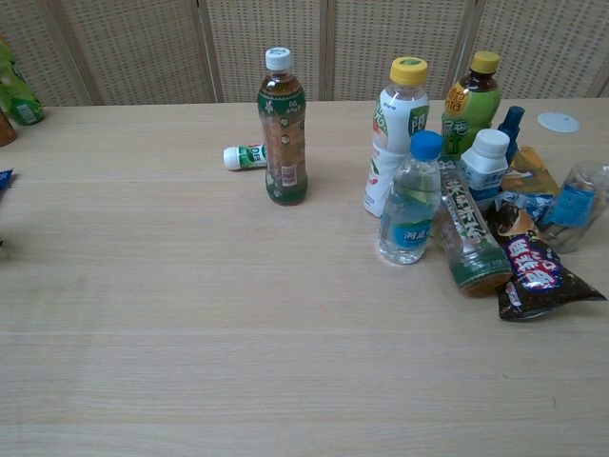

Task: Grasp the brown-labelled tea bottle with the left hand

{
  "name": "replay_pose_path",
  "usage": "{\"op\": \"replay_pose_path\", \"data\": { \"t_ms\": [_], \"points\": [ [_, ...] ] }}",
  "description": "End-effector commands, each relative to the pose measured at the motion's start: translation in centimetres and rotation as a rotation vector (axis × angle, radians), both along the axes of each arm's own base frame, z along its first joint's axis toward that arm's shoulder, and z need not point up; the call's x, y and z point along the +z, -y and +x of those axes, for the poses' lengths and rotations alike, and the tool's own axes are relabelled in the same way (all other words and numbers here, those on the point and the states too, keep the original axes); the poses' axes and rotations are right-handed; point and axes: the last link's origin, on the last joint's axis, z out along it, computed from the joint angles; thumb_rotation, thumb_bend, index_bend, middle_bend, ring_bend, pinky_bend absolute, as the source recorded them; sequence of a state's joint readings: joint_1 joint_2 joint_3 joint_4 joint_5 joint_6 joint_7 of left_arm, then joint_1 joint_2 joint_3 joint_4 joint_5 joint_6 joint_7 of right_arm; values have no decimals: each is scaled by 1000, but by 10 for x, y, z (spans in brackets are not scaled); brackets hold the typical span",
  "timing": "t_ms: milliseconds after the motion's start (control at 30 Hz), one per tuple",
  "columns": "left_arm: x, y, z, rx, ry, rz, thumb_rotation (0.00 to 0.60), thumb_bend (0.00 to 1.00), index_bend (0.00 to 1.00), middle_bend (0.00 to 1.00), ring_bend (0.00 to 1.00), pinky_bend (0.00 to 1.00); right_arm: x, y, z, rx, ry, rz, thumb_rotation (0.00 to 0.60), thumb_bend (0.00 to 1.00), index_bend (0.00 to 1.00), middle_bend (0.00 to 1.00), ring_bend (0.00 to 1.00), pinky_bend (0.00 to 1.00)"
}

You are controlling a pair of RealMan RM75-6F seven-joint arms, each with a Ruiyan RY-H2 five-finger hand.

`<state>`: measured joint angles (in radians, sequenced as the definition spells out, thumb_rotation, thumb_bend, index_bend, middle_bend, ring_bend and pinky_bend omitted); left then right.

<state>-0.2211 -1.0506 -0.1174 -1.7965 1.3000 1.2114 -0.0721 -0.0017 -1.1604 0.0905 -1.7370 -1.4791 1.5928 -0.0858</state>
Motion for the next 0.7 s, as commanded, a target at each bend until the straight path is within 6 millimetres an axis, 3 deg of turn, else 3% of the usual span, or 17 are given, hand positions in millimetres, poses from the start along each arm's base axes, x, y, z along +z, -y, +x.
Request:
{"op": "replay_pose_path", "data": {
  "t_ms": [33,400,700],
  "points": [
    [-19,-40,24,-9,160,-86,600,233,0,0,0,0,1,-2,0,-7,-1,-2,522,148,0,0,0,0],
    [-79,-115,82,-33,352,-222,600,235,0,0,0,0,8,-11,-6,-46,-11,-18,523,151,0,0,0,0],
    [-134,-154,121,-56,404,-294,600,234,0,0,0,0,17,-21,-13,-90,-13,-40,522,149,0,0,0,0]
  ]
}}
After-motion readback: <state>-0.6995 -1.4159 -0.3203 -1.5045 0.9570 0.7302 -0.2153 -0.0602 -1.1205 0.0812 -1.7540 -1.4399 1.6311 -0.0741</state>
